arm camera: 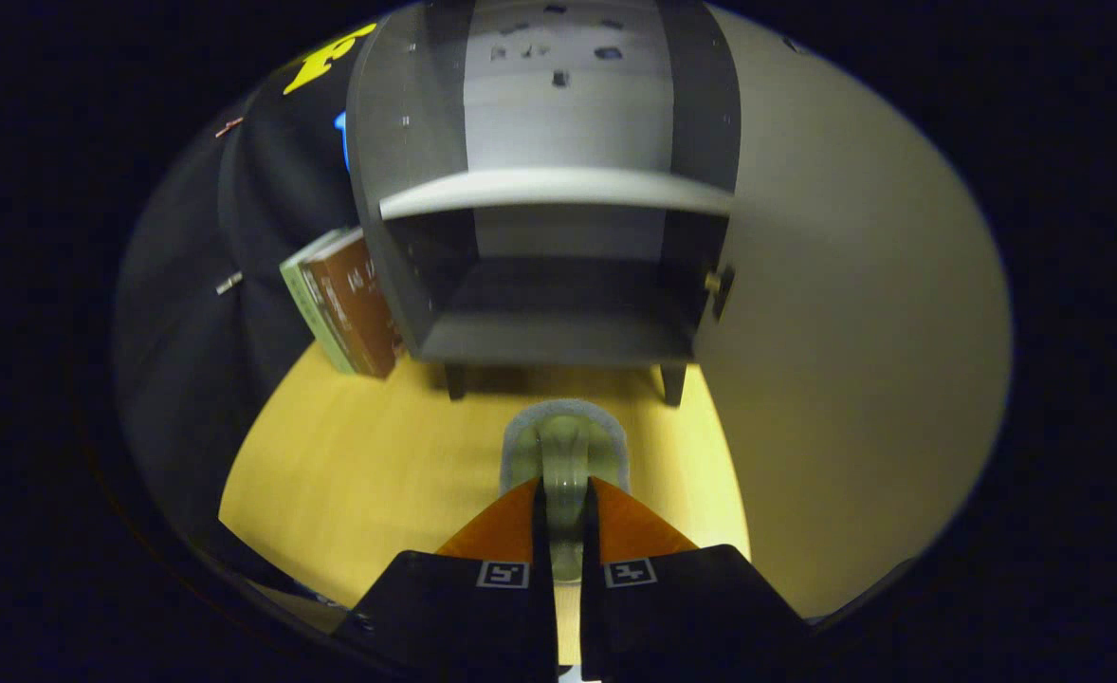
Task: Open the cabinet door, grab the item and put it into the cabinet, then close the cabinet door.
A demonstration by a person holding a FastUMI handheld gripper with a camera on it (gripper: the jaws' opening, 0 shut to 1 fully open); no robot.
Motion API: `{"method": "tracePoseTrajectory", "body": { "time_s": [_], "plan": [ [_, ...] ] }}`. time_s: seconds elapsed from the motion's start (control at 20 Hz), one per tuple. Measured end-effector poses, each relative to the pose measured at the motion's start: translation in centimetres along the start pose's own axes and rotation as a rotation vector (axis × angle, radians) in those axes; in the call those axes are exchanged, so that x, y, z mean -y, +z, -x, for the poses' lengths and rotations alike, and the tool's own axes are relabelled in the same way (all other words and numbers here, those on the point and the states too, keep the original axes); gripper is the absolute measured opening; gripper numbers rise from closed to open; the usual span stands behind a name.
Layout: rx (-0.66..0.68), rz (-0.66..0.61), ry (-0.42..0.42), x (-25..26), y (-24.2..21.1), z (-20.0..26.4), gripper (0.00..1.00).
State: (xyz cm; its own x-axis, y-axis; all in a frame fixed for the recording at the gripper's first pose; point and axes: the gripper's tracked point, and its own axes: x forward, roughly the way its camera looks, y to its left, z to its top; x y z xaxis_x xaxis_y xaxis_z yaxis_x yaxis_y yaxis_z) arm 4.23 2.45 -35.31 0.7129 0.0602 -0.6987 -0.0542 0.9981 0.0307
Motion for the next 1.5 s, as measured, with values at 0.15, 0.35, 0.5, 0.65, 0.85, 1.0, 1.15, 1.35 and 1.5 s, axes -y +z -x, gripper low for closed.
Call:
{"method": "tracePoseTrajectory", "body": {
  "time_s": [0.15,0.35,0.5,0.65,0.85,1.0,1.15,1.35,1.5],
  "plan": [
    [0.174,0.025,-0.009,0.0,8.6,1.9,0.14],
    [0.327,0.062,-0.018,-0.3,18.8,0.8,0.14],
    [0.392,0.035,-0.014,-0.7,23.7,-1.7,0.13],
    [0.405,0.023,-0.035,-0.6,27.2,-5.6,0.13],
    [0.396,0.032,-0.037,-1.1,29.9,-11.0,0.13],
    [0.348,0.023,-0.037,-1.1,29.3,-14.1,0.13],
    [0.371,0.029,-0.033,-1.1,30.2,-15.6,0.13],
    [0.364,-0.032,-0.028,0.1,31.0,-17.1,0.13],
    [0.38,-0.041,-0.011,0.2,31.4,-17.5,0.13]
  ]
}}
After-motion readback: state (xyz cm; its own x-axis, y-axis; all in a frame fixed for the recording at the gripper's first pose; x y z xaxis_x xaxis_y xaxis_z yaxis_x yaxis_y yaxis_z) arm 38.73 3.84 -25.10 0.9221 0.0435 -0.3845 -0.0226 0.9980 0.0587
